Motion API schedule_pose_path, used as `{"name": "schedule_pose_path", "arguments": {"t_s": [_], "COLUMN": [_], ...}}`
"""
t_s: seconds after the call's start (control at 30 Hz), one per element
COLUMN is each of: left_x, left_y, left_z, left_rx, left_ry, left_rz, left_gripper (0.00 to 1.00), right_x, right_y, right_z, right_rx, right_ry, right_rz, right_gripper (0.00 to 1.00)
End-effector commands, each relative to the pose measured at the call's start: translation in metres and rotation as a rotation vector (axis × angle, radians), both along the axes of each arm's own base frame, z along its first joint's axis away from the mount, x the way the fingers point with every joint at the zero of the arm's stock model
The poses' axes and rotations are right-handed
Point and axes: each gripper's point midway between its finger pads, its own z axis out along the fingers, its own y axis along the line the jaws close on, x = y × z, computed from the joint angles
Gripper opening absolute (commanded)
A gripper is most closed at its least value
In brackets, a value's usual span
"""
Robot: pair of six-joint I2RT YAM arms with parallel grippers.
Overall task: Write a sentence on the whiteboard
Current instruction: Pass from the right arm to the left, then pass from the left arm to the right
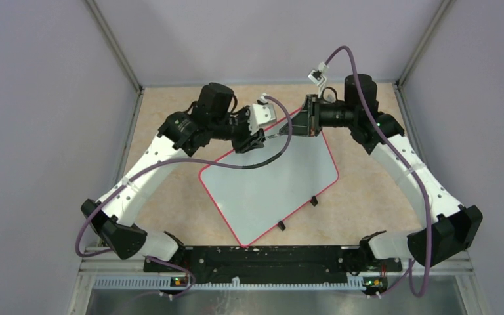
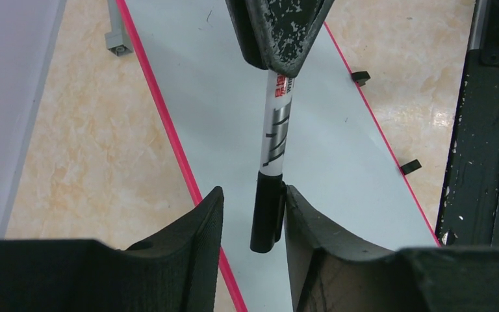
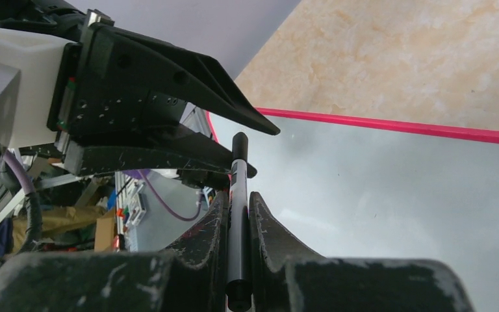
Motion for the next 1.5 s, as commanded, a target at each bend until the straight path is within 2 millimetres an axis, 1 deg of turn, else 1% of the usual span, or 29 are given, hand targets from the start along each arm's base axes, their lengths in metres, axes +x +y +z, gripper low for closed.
{"name": "schedule_pose_path", "arguments": {"t_s": [0.0, 0.13, 0.2, 0.4, 0.43, 0.5, 0.63, 0.8, 0.9, 1.0, 1.07, 1.2, 1.3, 1.47], "left_x": [0.001, 0.0, -0.003, -0.012, -0.011, -0.01, -0.008, -0.006, -0.004, -0.006, -0.007, -0.009, -0.01, -0.005], "left_y": [0.009, 0.01, 0.007, -0.002, -0.002, -0.002, -0.001, 0.001, 0.004, 0.004, 0.003, -0.003, -0.007, -0.011], "left_z": [0.007, 0.008, 0.009, 0.015, 0.015, 0.016, 0.016, 0.016, 0.012, 0.008, 0.006, 0.001, 0.0, 0.004], "left_rx": [-0.004, -0.016, -0.03, -0.071, -0.071, -0.068, -0.056, -0.022, 0.003, 0.017, 0.022, 0.044, 0.055, 0.045], "left_ry": [-0.047, -0.033, -0.023, 0.004, 0.001, -0.007, -0.031, -0.06, -0.061, -0.056, -0.048, -0.045, -0.045, -0.052], "left_rz": [0.018, 0.017, 0.004, -0.053, -0.053, -0.053, -0.067, -0.081, -0.081, -0.09, -0.095, -0.107, -0.108, -0.085], "left_gripper": [0.42, 0.37, 0.32, 0.05, 0.0, 0.0, 0.0, 0.0, 0.0, 0.0, 0.0, 0.0, 0.0, 0.0], "right_x": [-0.01, -0.018, -0.022, -0.026, -0.026, -0.026, -0.026, -0.027, -0.029, -0.034, -0.038, -0.038, -0.037, -0.039], "right_y": [-0.003, -0.003, -0.003, -0.003, -0.003, -0.003, -0.003, -0.003, -0.004, -0.003, -0.001, 0.003, 0.005, 0.012], "right_z": [0.034, 0.036, 0.037, 0.031, 0.029, 0.026, 0.02, 0.017, 0.019, 0.024, 0.024, 0.019, 0.018, 0.008], "right_rx": [0.051, 0.063, 0.077, 0.07, 0.066, 0.057, 0.052, 0.047, 0.047, 0.066, 0.073, 0.052, 0.043, 0.025], "right_ry": [-0.115, -0.124, -0.126, -0.123, -0.12, -0.117, -0.091, -0.06, -0.055, -0.07, -0.069, -0.059, -0.063, -0.048], "right_rz": [0.036, 0.063, 0.088, 0.11, 0.111, 0.111, 0.109, 0.108, 0.1, 0.136, 0.167, 0.175, 0.168, 0.163], "right_gripper": [0.0, 0.0, 0.0, 0.0, 0.02, 0.16, 0.34, 0.49, 0.55, 0.55, 0.55, 0.55, 0.51, 0.42]}}
